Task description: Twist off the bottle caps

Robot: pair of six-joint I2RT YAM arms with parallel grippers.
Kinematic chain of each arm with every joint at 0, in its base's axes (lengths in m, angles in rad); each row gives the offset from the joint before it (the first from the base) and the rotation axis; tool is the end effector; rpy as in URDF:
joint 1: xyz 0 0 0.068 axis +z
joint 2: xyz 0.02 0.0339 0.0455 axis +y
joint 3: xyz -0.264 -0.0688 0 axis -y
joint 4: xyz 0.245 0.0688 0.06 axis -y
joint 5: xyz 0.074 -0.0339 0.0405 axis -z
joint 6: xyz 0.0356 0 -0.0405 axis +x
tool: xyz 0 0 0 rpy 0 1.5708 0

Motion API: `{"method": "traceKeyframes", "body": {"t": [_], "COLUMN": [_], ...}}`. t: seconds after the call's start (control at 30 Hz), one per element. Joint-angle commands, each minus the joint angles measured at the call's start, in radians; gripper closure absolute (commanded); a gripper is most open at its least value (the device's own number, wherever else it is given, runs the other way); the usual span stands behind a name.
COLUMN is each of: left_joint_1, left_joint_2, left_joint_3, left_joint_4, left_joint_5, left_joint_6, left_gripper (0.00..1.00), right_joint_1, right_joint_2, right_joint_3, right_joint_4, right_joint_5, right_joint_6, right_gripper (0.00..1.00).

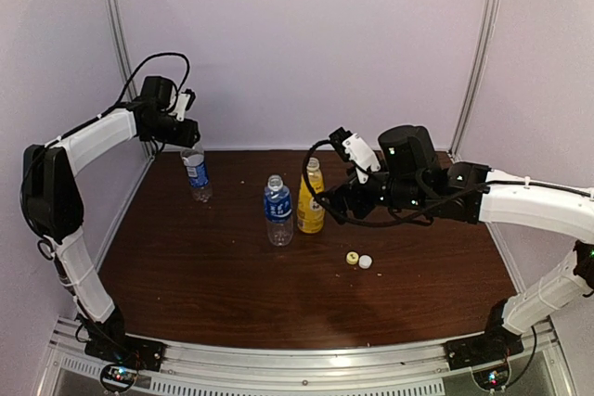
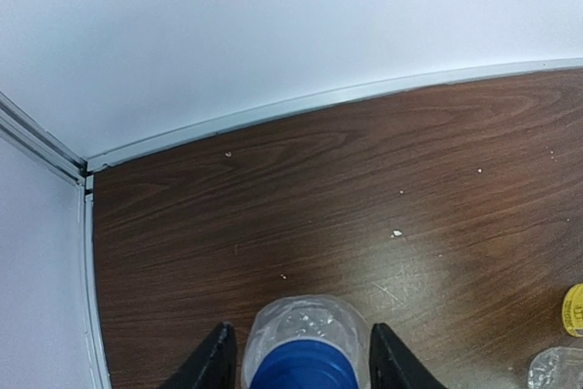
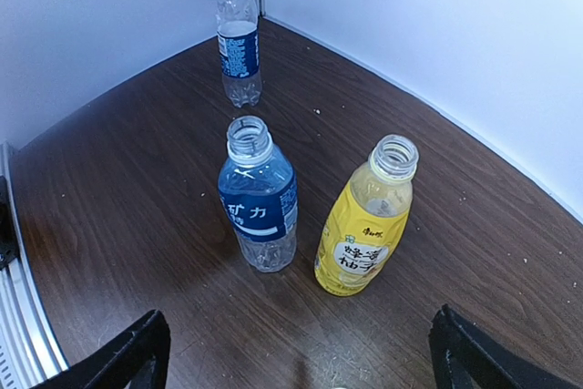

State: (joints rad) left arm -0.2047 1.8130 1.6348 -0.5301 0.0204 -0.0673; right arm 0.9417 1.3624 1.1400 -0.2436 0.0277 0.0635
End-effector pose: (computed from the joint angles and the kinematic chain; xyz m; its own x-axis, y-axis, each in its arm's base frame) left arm 0.4094 -0.0857 0.3141 -0.6502 0.0663 -0.7569 0.1751 0.9825 -0.0643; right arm 0.1864 0.2545 0.3270 -0.3142 -0.3240 -0.8924 -0.7753 0.6300 0.0443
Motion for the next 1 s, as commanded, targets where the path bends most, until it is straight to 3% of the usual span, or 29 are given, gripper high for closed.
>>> {"method": "traceKeyframes", "body": {"t": [0.0, 0.13, 0.23, 0.4, 0.73, 0.97], "left_joint_1": [0.014, 0.016, 0.016, 0.016, -0.006, -0.104], "left_joint_2": [0.022, 0.024, 0.012, -0.091, -0.407, -0.616], "left_joint_3": [0.028, 0.028, 0.036, -0.006, -0.166, -0.258], "left_joint_4": [0.028, 0.026, 0.013, -0.001, -0.13, -0.15], "left_joint_5": [0.029, 0.039, 0.054, 0.104, 0.358, 0.608], "left_joint_6": [0.015, 0.018, 0.018, 0.021, 0.036, 0.033], "left_gripper": [0.52, 0.56, 0.65, 0.74, 0.78, 0.8], "right_joint_1": [-0.006, -0.006, -0.006, -0.006, -0.005, 0.001], "right_joint_2": [-0.011, -0.025, -0.033, -0.051, -0.091, -0.054], "right_joint_3": [0.027, 0.026, 0.027, 0.031, 0.06, 0.123], "right_joint_4": [-0.02, -0.02, -0.022, -0.031, -0.043, -0.028], "right_joint_5": [0.004, 0.009, 0.013, 0.029, -0.071, -0.239], "right_joint_6": [0.025, 0.032, 0.043, 0.087, 0.12, 0.1], "right_gripper": [0.0, 0.0, 0.0, 0.0, 0.0, 0.0]}}
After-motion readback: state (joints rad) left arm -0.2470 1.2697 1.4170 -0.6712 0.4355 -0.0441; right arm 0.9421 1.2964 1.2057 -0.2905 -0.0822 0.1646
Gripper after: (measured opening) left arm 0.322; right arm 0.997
